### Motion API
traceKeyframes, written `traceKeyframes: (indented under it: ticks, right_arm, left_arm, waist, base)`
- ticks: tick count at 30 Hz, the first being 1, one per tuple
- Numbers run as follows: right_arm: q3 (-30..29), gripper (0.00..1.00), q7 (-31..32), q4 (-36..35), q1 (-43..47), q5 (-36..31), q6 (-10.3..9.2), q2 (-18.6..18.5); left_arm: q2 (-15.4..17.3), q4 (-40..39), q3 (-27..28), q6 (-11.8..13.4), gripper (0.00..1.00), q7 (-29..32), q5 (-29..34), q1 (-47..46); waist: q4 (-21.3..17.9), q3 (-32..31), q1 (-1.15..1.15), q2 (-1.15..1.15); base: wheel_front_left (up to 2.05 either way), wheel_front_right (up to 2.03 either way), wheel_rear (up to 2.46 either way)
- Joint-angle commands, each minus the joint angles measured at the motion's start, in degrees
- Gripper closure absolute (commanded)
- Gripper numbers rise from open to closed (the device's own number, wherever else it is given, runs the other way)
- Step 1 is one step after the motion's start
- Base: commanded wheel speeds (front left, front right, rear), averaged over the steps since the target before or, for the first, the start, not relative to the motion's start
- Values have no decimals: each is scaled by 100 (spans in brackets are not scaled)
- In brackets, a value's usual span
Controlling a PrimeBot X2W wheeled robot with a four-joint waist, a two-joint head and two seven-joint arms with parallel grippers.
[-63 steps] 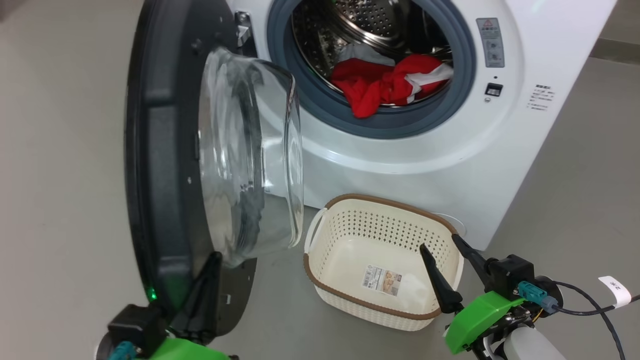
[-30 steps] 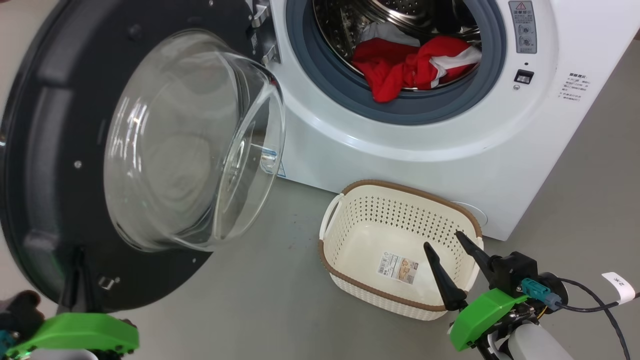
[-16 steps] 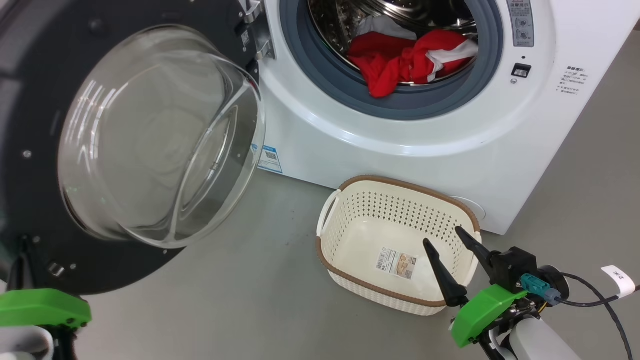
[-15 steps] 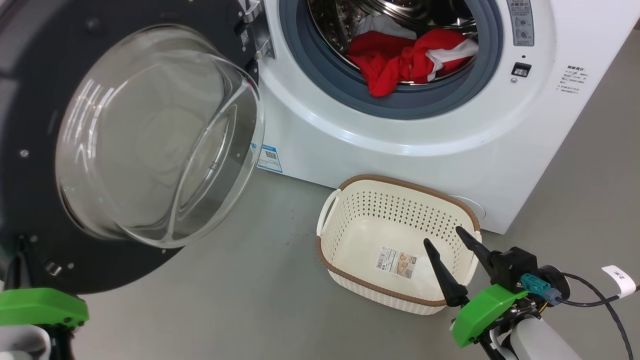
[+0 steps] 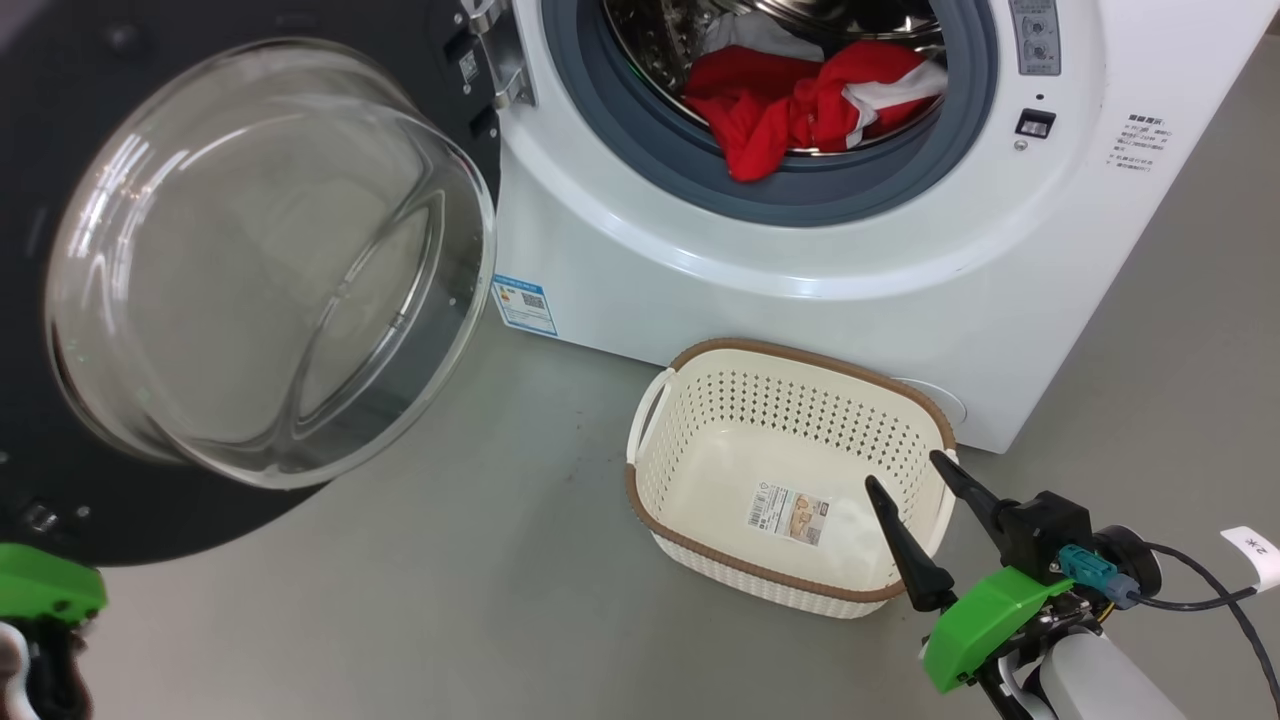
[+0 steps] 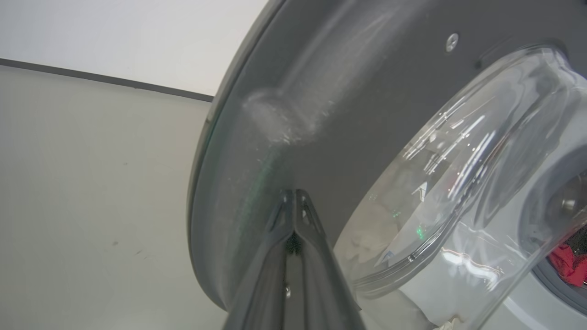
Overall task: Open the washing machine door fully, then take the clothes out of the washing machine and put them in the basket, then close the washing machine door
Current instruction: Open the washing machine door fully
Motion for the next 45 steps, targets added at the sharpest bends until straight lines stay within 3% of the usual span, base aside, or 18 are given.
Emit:
traceKeyframes:
  ticks: [1,14,24,27,29,30,37,45]
  right_arm:
    - [145,0,-60,-142,-165,-27,36,-38]
    - [162,0,-60,-113,-323,-52,36,-85]
    - [99,0,-60,-98,-336,-54,36,11]
    - [68,0,-60,-109,-323,-53,36,65]
    - [55,0,-60,-118,-309,-47,36,104]
    - [45,0,-60,-127,-302,-44,36,118]
    - [-72,0,-60,-196,-236,-41,36,198]
    - [-335,0,-60,-404,-81,-57,36,310]
  left_arm:
    - [412,-16,245,-18,100,-72,-43,-307]
    - [693,1047,199,-296,100,-175,-146,-1124]
    - [844,1619,187,-521,100,-366,-105,-1227]
    - [825,1568,217,-570,60,-413,-92,-1156]
    - [822,1493,272,-651,4,-432,-122,-1098]
    - [811,1470,304,-699,0,-436,-157,-1068]
    - [765,906,419,-875,0,-454,-214,-831]
    - [427,-1408,159,-937,0,-410,9,-31]
  waist:
    - [-3,17,0,0]
    - [-71,144,0,0]
    - [-165,70,0,0]
    - [-189,21,0,0]
    - [-220,-20,0,0]
    - [-234,-43,0,0]
    - [-364,-197,0,0]
    - [-678,-402,0,0]
  base:
    - [0,0,0]
    - [0,0,0]
    - [0,0,0]
    - [0,0,0]
    - [0,0,0]
    - [0,0,0]
    - [0,0,0]
    - [0,0,0]
